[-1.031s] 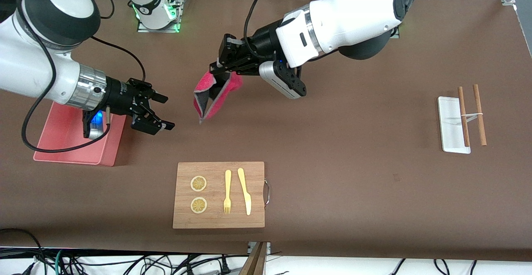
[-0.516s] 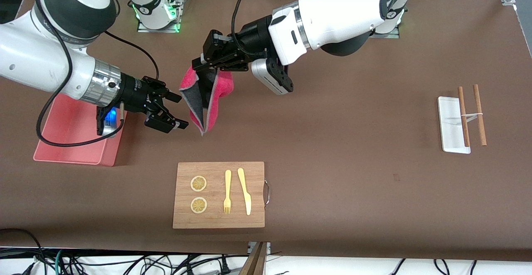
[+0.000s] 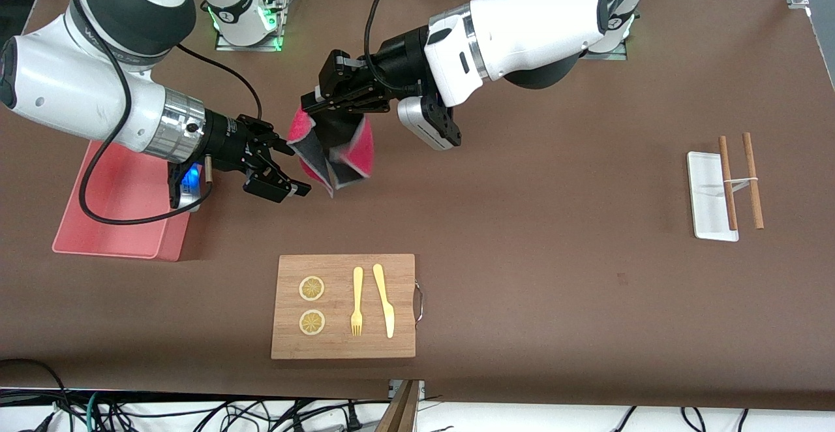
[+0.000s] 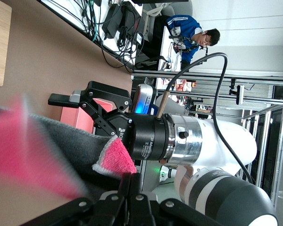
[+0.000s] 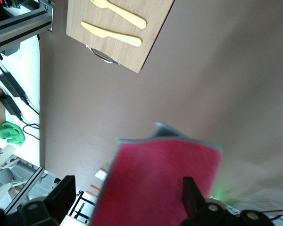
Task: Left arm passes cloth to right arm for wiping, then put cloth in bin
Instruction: 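Close the right gripper on the cloth beside the left gripper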
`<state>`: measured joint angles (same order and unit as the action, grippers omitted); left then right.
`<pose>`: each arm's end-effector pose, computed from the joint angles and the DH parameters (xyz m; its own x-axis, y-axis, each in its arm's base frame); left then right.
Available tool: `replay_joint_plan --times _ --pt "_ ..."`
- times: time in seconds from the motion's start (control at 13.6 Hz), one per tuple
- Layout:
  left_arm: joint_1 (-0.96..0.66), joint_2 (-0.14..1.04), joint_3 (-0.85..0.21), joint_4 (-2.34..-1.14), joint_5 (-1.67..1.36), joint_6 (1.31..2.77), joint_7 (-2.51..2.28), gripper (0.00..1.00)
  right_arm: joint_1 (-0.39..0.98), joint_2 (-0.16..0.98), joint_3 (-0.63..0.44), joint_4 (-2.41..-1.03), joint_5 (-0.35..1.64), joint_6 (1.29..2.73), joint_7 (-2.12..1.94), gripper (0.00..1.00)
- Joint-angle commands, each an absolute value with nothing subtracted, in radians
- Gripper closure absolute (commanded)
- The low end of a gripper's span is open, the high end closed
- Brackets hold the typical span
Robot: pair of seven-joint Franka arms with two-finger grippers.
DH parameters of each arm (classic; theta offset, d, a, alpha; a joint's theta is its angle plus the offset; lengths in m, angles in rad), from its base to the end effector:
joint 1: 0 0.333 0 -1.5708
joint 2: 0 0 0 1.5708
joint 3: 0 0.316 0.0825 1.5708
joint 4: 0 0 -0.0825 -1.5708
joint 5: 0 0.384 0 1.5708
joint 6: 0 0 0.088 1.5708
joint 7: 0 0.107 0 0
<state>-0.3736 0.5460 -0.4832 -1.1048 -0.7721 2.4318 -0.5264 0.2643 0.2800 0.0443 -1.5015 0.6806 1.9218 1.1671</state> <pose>0.5741 -0.4831 0.6296 0.9810 0.1685 -0.0966 0.1504 -0.3448 0.9265 0.6210 0.2405 0.5366 0.4891 -0.6769 -0.5501 -0.8722 -0.3840 -0.3030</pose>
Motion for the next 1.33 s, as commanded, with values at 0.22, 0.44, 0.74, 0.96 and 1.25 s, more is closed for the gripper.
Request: replay_joint_plan --times 0.22,0.44,0.74,0.96,1.25 --pt "-0.382 0.560 -0.480 -1.077 -0.799 2.439 -0.523 1.00 0.293 0.298 0.040 -1.491 0.726 1.928 1.177 0.00" --pt "-0.382 0.560 -0.480 -1.077 -0.799 2.439 -0.523 1.00 0.307 0.314 0.040 -1.499 0.726 1.917 1.178 0.00" --pt "-0.382 0.561 -0.480 -1.075 -0.799 2.439 -0.522 1.00 0.295 0.325 0.035 -1.500 0.707 1.841 1.149 0.00" --pt "-0.382 0.561 -0.480 -1.075 -0.799 2.439 -0.522 1.00 0.288 0.327 0.029 -1.500 0.707 1.783 1.115 0.00" --pt "-0.382 0.560 -0.480 -1.075 -0.799 2.439 -0.522 1.00 0.296 0.339 0.031 -1.502 0.706 1.743 1.114 0.00"
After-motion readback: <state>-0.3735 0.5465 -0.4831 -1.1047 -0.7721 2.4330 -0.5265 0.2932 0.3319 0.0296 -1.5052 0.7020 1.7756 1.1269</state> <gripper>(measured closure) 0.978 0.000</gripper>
